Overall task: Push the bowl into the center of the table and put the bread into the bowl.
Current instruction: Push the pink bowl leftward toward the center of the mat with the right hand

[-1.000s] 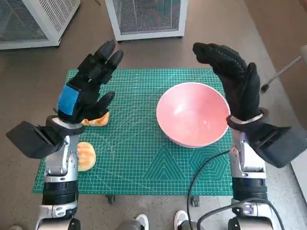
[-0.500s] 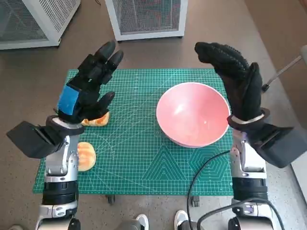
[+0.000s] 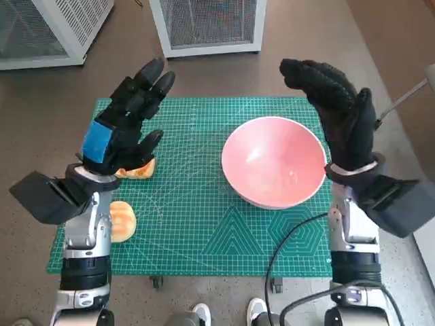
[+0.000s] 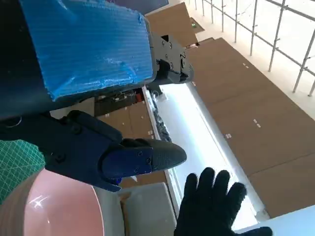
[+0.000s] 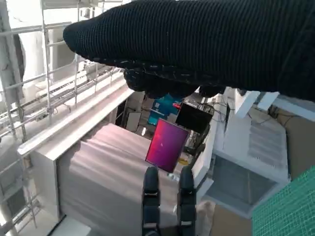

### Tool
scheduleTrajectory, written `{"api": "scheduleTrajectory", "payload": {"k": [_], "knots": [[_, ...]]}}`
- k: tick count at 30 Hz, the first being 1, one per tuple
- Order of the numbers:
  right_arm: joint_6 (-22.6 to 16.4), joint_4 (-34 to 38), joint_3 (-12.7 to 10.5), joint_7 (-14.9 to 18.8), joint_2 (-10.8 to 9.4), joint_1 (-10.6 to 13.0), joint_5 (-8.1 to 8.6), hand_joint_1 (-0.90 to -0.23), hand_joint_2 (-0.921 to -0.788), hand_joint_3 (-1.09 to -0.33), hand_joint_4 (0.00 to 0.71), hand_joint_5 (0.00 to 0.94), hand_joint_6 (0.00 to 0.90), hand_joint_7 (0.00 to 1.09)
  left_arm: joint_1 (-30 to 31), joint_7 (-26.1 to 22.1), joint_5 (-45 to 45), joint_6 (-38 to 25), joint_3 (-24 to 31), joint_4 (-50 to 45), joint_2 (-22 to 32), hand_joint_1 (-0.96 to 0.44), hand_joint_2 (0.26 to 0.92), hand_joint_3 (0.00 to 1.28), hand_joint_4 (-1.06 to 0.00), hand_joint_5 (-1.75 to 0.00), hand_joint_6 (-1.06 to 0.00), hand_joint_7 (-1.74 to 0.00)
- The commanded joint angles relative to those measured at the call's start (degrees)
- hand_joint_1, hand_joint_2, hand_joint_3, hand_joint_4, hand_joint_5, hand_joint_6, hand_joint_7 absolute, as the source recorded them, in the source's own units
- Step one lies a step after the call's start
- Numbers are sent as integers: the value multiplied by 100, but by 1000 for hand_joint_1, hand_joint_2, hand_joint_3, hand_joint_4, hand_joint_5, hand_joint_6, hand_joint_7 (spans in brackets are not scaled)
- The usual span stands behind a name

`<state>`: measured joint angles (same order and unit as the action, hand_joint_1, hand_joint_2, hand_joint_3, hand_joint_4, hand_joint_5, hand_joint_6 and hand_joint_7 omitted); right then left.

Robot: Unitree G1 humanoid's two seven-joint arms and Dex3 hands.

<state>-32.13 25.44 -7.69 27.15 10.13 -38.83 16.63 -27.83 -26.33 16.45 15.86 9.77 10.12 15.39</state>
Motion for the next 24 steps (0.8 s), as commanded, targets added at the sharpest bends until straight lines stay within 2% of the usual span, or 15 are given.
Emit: {"api": "scheduleTrajectory", "payload": {"k": [1, 3, 8, 12, 17, 19, 24], "knots": [[-242, 1114, -385, 216, 336, -211, 137, -659, -921, -756, 187, 7, 14, 454, 27, 24, -19, 79, 7, -6, -1, -667, 921, 451, -282, 0, -226, -193], [-352, 1520, -488, 231, 409, -321, 145, -658, -921, -754, 187, 7, 17, 452, 28, 33, -33, 95, 6, 1, -3, -664, 921, 451, -281, 0, -225, -194], [-476, 2629, -763, 14, 622, -608, 73, -648, -921, -753, 189, 3, 45, 400, 41, 57, -56, 125, 6, 11, -5, -663, 921, 450, -279, 0, -223, -195], [-462, 3307, -883, -341, 748, -781, -57, -641, -921, -755, 185, 1, 48, 383, 47, 87, -83, 147, 4, 20, -11, -665, 921, 451, -278, 0, -222, -196], [-496, 3843, -919, -691, 822, -918, -216, -606, -921, -775, 154, 0, 27, 354, 34, 111, -113, 186, 0, 63, -18, -677, 921, 454, -277, 0, -220, -198], [-429, 4089, -914, -907, 844, -948, -325, -595, -921, -785, 152, 5, 31, 346, 30, 125, -120, 200, -4, 73, -24, -679, 921, 455, -277, 0, -219, -198], [-173, 4518, -911, -1209, 837, -972, -482, -569, -921, -803, 144, 5, 39, 331, 22, 156, -135, 218, -10, 78, -24, -680, 921, 456, -277, -1, -219, -200]]}}
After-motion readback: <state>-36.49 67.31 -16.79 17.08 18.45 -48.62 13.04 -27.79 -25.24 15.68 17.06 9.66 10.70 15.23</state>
